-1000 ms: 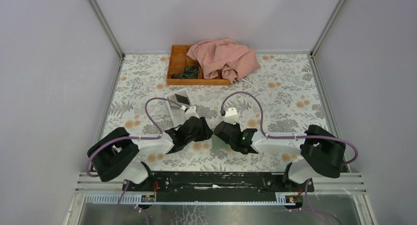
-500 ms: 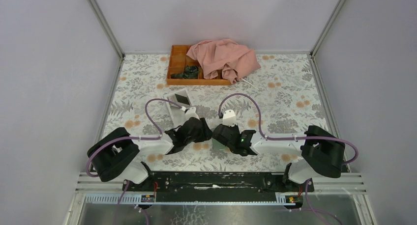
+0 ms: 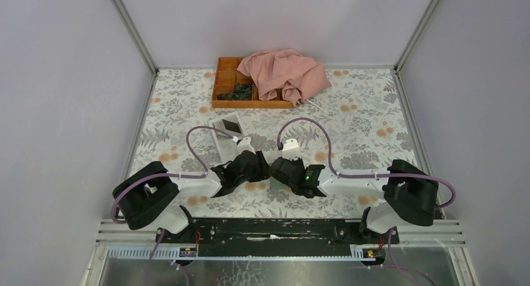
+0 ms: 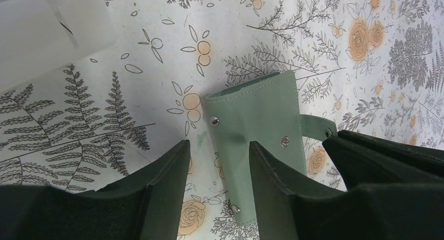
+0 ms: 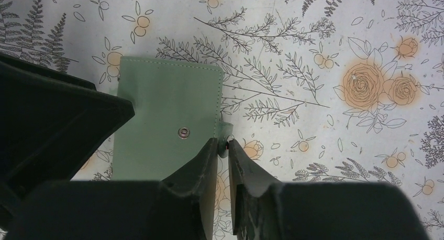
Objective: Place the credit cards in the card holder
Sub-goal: Close the card holder at the center of the board.
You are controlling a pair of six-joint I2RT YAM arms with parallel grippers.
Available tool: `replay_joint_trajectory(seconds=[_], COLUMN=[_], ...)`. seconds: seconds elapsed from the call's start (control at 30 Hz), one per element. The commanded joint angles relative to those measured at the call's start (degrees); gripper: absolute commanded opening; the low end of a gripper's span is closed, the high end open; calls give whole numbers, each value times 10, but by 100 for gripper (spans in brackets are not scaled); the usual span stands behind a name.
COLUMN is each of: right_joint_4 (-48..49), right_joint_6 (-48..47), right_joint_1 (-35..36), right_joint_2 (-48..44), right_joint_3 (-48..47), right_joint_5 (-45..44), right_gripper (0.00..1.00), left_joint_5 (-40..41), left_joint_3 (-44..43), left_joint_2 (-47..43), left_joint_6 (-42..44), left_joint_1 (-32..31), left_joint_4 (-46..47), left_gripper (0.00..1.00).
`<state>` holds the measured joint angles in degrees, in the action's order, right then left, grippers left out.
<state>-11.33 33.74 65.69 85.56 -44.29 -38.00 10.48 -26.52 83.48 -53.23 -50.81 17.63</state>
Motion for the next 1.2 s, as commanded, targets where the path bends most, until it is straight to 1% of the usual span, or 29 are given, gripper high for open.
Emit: replay_joint_trajectory(seconds=[0.0, 0.13, 0.33, 0.6, 0.87, 1.17], right_joint_4=[-6, -7, -10, -12, -17, -23], right_joint_6=[5, 5, 1, -5, -4, -3], right_joint_1=[5, 5, 5, 5, 5, 12], right_joint_2=[5, 8, 13, 39, 65, 81], right_joint_3=[-28, -32, -39, -57, -68, -78], right_joint_5=[-19, -18, -16, -6, -1, 1], right_gripper=[19, 13, 11, 11, 12, 12], left_joint_5=[-2, -2, -2, -3, -6, -7], left_joint_3=[5, 4, 2, -2, -1, 3], left_joint_2=[6, 5, 8, 12, 12, 15], left_joint_6=[-2, -1, -1, -3, -4, -6], left_joint_1=[-5, -7, -9, -14, -19, -23], left_joint_4=[25, 24, 24, 26, 29, 38], left_gripper=[53, 53, 53, 52, 45, 42])
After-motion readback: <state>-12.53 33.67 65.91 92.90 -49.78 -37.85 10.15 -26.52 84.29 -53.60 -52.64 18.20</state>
